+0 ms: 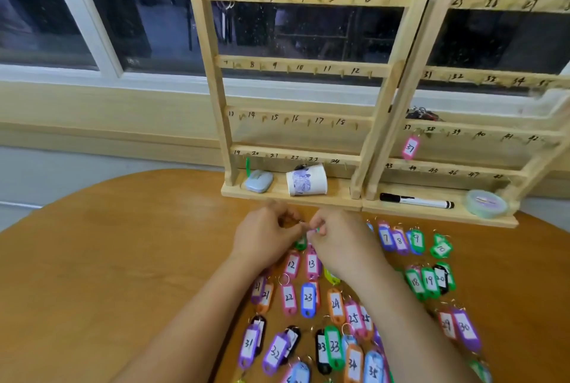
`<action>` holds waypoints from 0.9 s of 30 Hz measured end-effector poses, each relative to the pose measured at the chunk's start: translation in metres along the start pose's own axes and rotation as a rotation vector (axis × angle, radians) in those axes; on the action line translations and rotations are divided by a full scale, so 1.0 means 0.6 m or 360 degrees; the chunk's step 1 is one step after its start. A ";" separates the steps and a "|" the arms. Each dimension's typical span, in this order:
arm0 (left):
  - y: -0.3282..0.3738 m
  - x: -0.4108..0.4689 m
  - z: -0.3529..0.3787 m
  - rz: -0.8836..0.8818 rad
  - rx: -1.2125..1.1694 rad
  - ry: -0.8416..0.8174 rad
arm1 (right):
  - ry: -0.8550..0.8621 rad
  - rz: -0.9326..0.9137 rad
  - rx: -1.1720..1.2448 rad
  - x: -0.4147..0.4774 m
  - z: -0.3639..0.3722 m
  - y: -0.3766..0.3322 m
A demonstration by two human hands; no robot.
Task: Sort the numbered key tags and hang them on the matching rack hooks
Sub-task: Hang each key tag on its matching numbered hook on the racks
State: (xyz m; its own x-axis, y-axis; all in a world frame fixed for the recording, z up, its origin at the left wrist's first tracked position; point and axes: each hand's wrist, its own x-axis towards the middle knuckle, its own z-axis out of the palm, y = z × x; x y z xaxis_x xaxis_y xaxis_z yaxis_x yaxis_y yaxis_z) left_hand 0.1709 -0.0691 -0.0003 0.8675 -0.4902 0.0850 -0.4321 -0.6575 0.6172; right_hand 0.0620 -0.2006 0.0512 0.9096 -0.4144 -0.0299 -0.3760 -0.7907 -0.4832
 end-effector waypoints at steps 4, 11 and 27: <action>-0.004 0.003 0.006 0.0034 0.0038 0.0015 | 0.0011 -0.0002 -0.0044 0.004 0.014 0.001; -0.023 0.008 0.012 0.0006 -0.0081 0.0102 | -0.0007 0.0027 0.0021 0.009 0.014 0.008; -0.016 -0.037 -0.032 -0.0040 -0.1237 0.0220 | 0.0010 -0.0092 0.0560 0.019 -0.002 -0.017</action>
State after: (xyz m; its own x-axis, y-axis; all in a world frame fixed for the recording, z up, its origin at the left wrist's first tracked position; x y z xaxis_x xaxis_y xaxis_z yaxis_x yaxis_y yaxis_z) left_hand 0.1607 -0.0406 0.0069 0.9195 -0.3714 0.1287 -0.1597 -0.0539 0.9857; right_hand 0.0758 -0.1980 0.0566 0.9260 -0.3773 0.0114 -0.2391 -0.6095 -0.7559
